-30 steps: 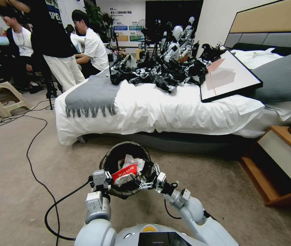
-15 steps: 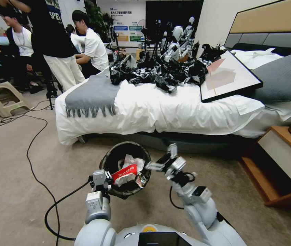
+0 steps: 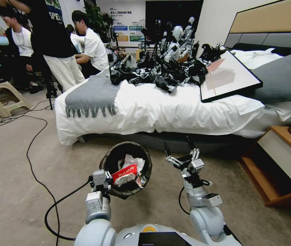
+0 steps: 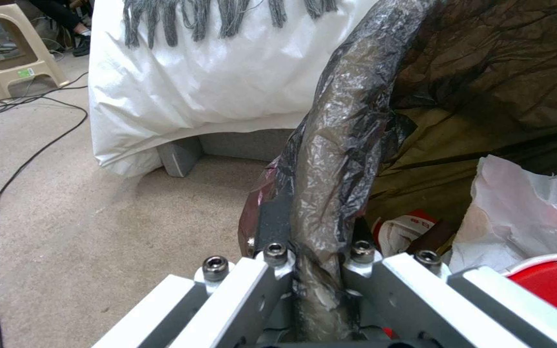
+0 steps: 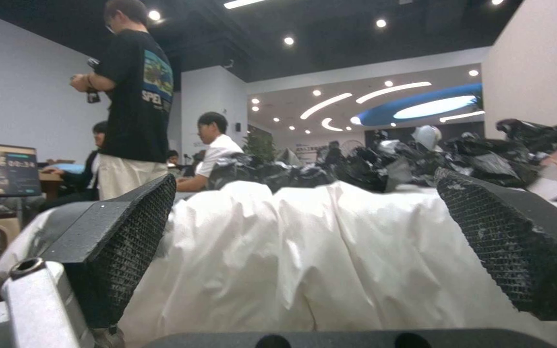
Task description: Pick up the trash bin, then pick up the garbage from the floor and place it into the trash bin.
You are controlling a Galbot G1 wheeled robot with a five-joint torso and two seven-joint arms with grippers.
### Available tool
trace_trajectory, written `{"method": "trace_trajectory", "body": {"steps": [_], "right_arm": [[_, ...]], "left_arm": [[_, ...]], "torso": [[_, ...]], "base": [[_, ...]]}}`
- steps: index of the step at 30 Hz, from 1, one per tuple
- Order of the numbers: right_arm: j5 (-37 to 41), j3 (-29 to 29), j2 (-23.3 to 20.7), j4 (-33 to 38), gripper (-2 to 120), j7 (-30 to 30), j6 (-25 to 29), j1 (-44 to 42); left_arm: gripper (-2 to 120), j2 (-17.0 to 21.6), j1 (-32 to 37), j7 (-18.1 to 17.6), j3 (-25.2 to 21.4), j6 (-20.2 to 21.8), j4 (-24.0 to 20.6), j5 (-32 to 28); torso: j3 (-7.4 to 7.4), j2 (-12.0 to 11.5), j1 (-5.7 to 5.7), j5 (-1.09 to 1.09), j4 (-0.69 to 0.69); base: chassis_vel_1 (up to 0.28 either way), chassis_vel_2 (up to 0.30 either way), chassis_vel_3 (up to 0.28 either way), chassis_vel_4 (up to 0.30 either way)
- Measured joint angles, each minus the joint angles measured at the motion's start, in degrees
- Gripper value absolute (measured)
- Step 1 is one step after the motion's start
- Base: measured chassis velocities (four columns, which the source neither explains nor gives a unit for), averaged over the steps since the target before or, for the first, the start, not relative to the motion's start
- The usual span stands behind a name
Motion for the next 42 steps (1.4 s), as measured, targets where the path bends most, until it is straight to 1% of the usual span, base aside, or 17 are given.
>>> {"method": "trace_trajectory", "body": {"steps": [6, 22, 29, 42], "right_arm": [[-0.2, 0.8, 0.8, -2.0, 100, -0.1, 2.2, -1.4], [0.3, 1.1, 1.0, -2.8, 100, -1.4, 3.3, -0.5], [0.3, 1.0, 0.9, -3.0, 100, -2.0, 3.7, -0.3], [0.2, 0.8, 0.7, -3.1, 100, -2.9, 3.7, 0.2]], "left_arm": [[0, 0.0, 0.0, 0.0, 0.0, 0.0, 0.0, 0.0], [0, 0.0, 0.0, 0.0, 0.0, 0.0, 0.0, 0.0], [0, 0.0, 0.0, 0.0, 0.0, 0.0, 0.0, 0.0], [0, 0.0, 0.0, 0.0, 0.0, 0.0, 0.0, 0.0]], "torso": [[0.00, 0.0, 0.00, -0.01, -0.01], [0.00, 0.0, 0.00, -0.01, -0.01], [0.00, 0.0, 0.00, -0.01, -0.01], [0.00, 0.0, 0.00, 0.00, 0.00]], "base": [[0.000, 0.000, 0.000, 0.000], [0.005, 0.011, 0.010, 0.009], [0.065, 0.070, 0.083, 0.073], [0.118, 0.118, 0.117, 0.111]]}}
